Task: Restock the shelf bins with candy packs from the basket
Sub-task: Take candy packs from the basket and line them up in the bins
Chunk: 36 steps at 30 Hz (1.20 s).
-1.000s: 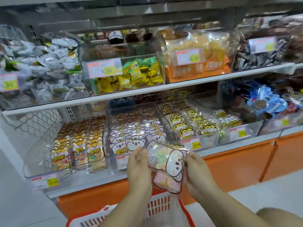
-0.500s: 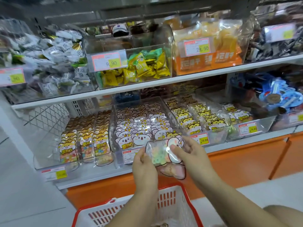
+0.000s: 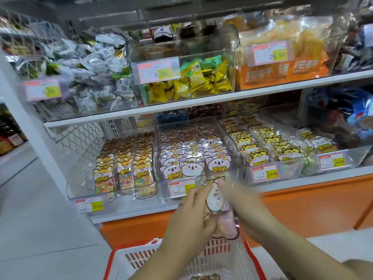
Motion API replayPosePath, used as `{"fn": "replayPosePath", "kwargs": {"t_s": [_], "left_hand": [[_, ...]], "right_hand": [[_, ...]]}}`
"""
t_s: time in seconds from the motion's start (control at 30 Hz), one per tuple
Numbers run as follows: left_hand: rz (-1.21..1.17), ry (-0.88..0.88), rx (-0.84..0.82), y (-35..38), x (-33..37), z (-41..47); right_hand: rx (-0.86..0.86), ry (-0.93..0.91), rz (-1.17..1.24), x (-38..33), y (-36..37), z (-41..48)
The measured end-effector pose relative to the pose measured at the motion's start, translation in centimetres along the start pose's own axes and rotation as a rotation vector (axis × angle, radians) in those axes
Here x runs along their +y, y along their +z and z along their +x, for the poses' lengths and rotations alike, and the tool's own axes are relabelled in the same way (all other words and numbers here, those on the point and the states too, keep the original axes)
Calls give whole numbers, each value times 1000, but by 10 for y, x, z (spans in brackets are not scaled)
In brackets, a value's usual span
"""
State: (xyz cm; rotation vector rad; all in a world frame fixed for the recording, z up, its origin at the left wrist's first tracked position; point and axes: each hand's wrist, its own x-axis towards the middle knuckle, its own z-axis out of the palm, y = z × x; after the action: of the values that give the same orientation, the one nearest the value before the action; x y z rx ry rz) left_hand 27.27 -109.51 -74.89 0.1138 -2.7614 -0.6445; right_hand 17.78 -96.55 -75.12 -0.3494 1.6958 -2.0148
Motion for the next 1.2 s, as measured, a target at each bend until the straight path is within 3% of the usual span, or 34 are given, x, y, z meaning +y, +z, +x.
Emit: {"fn": "replayPosePath", "kwargs": {"t_s": [0.07,0.2,0.33,0.4,0.6,0.73,0.87,1.03,1.2], "left_hand": [[-119,-62,64,-3,-3,0],[-367,-198,194,-12,-12,15],[-658,-366,445,-51,-34,45],[-721,-437,469,-70,-50,60],[-737,-520,461,-80,-71,90],[-678,-569,445,-79,-78,98],[-664,-540,456,-86,-79,102],[-786,-521,450,-96,-92,111],[-620,-472,270,-87,-91,121]], "right_hand": [[-48,59,64,3,2,5],[-67,-3,-96,5,5,15],[193,-179,-372,-36,-14,33],[212,-297,-551,-57,-20,46],[-153,-460,-1022,-51,29,98],[-286,-305,-1173,-44,58,132],[-263,-285,-1119,-49,62,132],[-30,-592,-898,-108,52,111],[-180,-709,-799,-120,30,104]]}}
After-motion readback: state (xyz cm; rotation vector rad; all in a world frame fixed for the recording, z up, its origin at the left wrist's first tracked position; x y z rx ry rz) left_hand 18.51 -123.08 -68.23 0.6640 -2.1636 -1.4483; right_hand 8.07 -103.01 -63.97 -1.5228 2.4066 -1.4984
